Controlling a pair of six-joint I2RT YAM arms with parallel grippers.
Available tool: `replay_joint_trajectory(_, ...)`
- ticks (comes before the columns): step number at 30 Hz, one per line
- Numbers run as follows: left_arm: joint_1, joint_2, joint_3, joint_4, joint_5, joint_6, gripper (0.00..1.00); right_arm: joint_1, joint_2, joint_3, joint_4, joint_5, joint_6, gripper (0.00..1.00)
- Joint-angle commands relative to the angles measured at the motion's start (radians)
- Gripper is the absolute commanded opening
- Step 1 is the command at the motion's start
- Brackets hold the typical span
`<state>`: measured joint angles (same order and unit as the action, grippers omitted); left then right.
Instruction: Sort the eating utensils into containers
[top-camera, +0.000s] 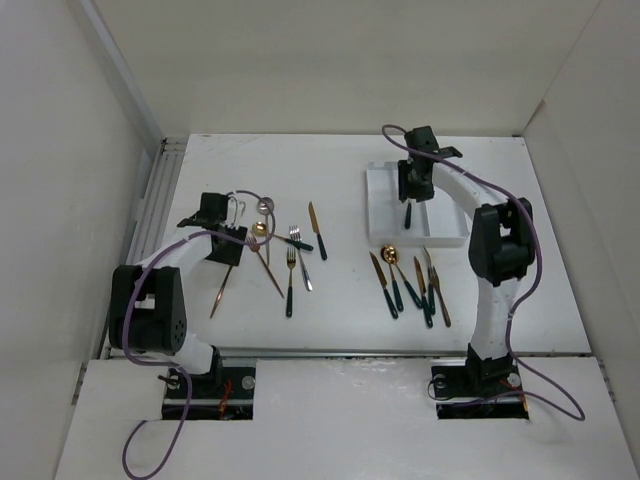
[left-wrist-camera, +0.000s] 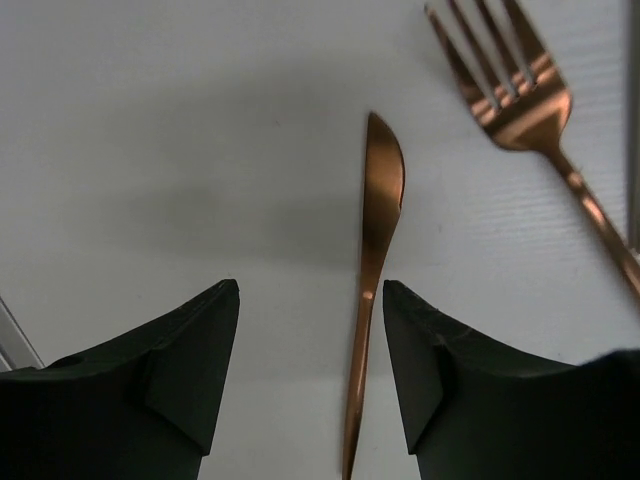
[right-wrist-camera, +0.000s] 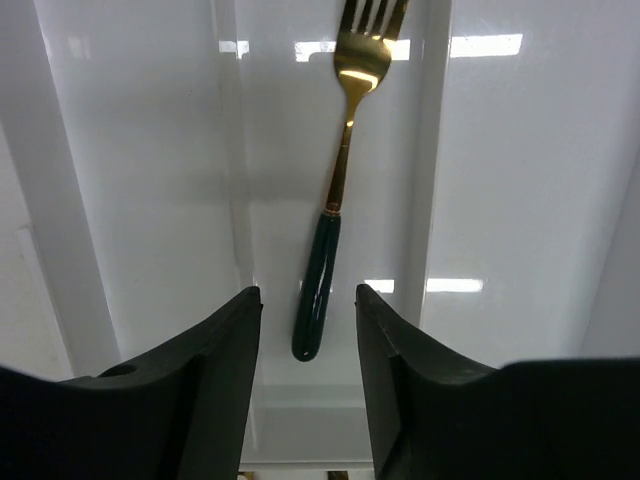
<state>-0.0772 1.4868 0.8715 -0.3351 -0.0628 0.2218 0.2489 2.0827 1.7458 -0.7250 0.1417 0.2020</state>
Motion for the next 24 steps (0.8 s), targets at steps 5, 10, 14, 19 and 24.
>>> replay_joint_trajectory(5, -0.001, 0.004, -0.022, -0.177, 0.024, 0.097, 0.56, 0.0, -0.183, 0.02, 0.044, -0.001, 0.016, 0.53)
replay_joint_trajectory(10, -0.01, 0.013, -0.054, -0.238, 0.061, 0.134, 0.56, 0.009, -0.253, 0.02, 0.044, -0.001, 0.016, 0.53)
replay_joint_trajectory(14, -0.019, 0.033, -0.077, -0.248, 0.05, 0.125, 0.55, 0.018, -0.291, 0.009, 0.053, -0.001, 0.025, 0.53)
replay_joint_trajectory(19, -0.019, 0.044, -0.098, -0.236, 0.038, 0.116, 0.46, 0.018, -0.32, -0.012, 0.073, -0.001, 0.025, 0.53)
replay_joint_trajectory(24, -0.019, 0.095, -0.118, -0.226, 0.02, 0.116, 0.1, 0.018, -0.34, -0.022, 0.073, 0.009, 0.025, 0.54)
